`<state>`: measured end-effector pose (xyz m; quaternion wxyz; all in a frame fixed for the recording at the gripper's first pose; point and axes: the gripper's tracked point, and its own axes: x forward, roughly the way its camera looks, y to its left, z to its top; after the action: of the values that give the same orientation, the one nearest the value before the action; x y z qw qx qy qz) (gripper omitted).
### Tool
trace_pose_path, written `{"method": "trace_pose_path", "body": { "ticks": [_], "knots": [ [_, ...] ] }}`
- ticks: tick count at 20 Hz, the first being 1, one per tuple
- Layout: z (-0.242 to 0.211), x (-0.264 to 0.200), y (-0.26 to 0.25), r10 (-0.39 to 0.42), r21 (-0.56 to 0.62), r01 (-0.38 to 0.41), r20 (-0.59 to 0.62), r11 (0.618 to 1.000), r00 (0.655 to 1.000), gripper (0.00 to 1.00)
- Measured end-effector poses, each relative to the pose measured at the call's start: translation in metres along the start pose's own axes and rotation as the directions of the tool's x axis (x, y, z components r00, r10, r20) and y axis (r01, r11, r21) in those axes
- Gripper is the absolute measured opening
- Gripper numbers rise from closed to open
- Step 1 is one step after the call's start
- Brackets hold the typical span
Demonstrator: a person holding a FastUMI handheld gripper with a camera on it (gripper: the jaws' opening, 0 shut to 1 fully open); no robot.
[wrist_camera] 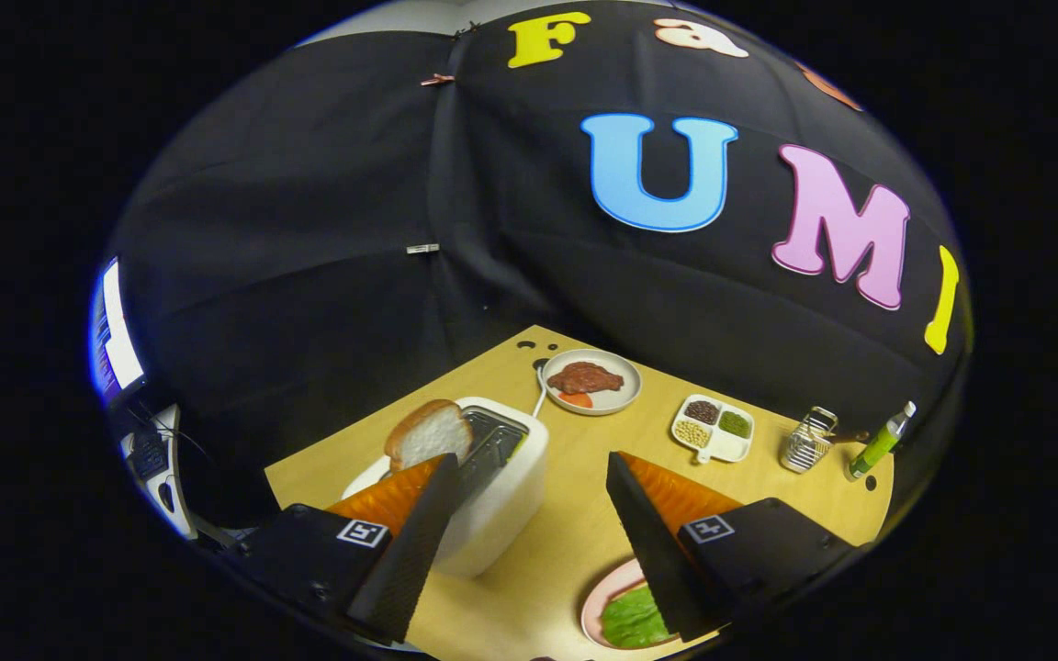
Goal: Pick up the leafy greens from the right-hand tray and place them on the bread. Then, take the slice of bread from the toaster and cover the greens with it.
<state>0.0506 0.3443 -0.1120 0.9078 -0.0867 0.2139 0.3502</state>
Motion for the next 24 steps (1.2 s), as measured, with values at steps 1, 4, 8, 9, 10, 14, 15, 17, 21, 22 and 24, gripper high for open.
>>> {"method": "trace_pose_path", "body": {
  "ticks": [1, 4, 8, 9, 10, 14, 15, 17, 21, 22, 24],
  "knots": [
    [0.002, 0.005, 0.011, 0.018, -0.004, -0.018, -0.002, 1.0, 1.0, 1.0],
    [0.004, 0.019, 0.037, 0.065, -0.016, -0.065, -0.011, 0.998, 0.998, 1.0],
    [-0.005, 0.044, 0.07, 0.115, -0.02, -0.116, -0.045, 0.993, 0.992, 1.0],
    [-0.007, 0.052, 0.076, 0.12, -0.018, -0.121, -0.052, 0.992, 0.991, 1.0],
    [-0.01, 0.06, 0.08, 0.121, -0.014, -0.122, -0.058, 0.992, 0.991, 1.0],
    [-0.024, 0.09, 0.087, 0.098, 0.012, -0.097, -0.106, 0.995, 0.99, 1.0],
    [-0.025, 0.095, 0.087, 0.092, 0.007, -0.092, -0.114, 0.996, 0.989, 1.0],
    [-0.025, 0.101, 0.091, 0.086, -0.005, -0.087, -0.113, 0.996, 0.99, 0.99],
    [-0.032, 0.109, 0.094, 0.084, -0.025, -0.088, -0.127, 0.996, 0.988, 0.71],
    [-0.034, 0.108, 0.093, 0.071, -0.036, -0.077, -0.135, 0.996, 0.988, 0.66],
    [-0.034, 0.107, 0.084, 0.029, -0.084, -0.04, -0.129, 0.996, 0.991, 0.57]
  ]
}}
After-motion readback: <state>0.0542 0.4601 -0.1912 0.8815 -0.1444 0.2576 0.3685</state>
